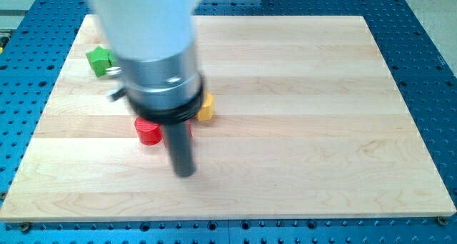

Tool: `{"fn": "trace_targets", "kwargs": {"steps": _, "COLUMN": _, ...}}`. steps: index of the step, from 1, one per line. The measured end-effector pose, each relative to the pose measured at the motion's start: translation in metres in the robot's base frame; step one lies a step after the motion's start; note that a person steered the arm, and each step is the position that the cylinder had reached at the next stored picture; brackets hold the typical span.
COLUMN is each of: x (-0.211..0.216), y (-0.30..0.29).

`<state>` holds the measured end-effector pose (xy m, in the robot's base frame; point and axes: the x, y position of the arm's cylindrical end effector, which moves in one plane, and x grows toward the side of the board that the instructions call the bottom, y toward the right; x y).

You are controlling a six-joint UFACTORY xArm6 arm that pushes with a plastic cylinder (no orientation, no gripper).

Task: Place the yellow hexagon diagonal to the yellow heart

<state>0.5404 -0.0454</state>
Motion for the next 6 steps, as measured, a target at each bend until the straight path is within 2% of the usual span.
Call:
{"fn": "trace_targets", "kwargs": {"steps": 1, "x": -0.076, "y": 0.006}}
{"fn": "trace_targets", "kwargs": {"steps": 3, "x": -0.131, "y": 0.0}}
{"fn": "trace_targets", "kwargs": {"steps": 4, "x": -0.161, "y": 0.041}}
{"fn": "trace_targets", "kwargs": {"steps": 5, "x": -0.164, "y": -0.008}}
{"fn": "trace_targets", "kwargs": {"steps": 6, "x": -0.163, "y": -0.023}}
